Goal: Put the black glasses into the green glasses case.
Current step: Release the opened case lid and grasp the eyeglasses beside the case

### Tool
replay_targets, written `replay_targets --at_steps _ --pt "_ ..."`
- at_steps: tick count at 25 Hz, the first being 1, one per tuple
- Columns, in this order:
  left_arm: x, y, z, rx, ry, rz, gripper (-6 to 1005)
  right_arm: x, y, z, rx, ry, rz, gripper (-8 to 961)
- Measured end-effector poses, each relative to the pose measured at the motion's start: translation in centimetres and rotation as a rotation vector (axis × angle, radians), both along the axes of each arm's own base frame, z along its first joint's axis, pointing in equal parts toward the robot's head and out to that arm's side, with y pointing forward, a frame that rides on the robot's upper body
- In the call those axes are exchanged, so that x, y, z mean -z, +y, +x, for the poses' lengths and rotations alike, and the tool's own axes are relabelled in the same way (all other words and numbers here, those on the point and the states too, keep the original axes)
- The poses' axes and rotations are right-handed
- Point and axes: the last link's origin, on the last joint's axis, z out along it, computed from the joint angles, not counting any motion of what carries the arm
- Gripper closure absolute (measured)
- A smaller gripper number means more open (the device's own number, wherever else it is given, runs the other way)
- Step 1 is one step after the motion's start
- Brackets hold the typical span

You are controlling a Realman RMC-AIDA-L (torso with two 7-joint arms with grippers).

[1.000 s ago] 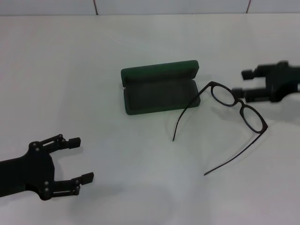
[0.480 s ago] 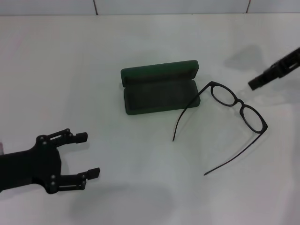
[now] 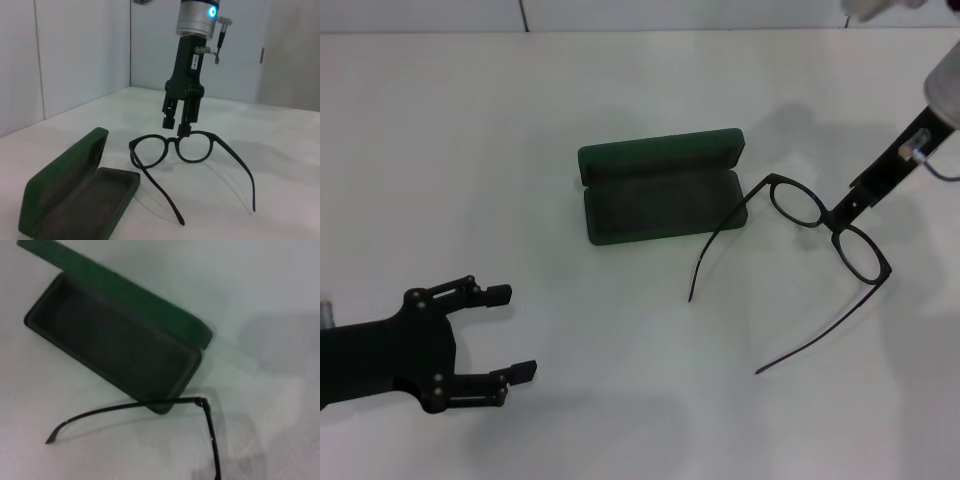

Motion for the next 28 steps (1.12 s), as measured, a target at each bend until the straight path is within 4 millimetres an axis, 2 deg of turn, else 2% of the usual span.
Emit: replay_targets --at_steps 23,28 --pt "-0.1 0.7 0.4 0.015 0.004 0.0 118 1.8 0.1 0.3 0.008 -0.025 0.028 396" --pt "-0.1 0.8 0.3 0.01 0.009 0.005 119 2.8 0.0 0.1 -0.055 -0.085 0.009 412"
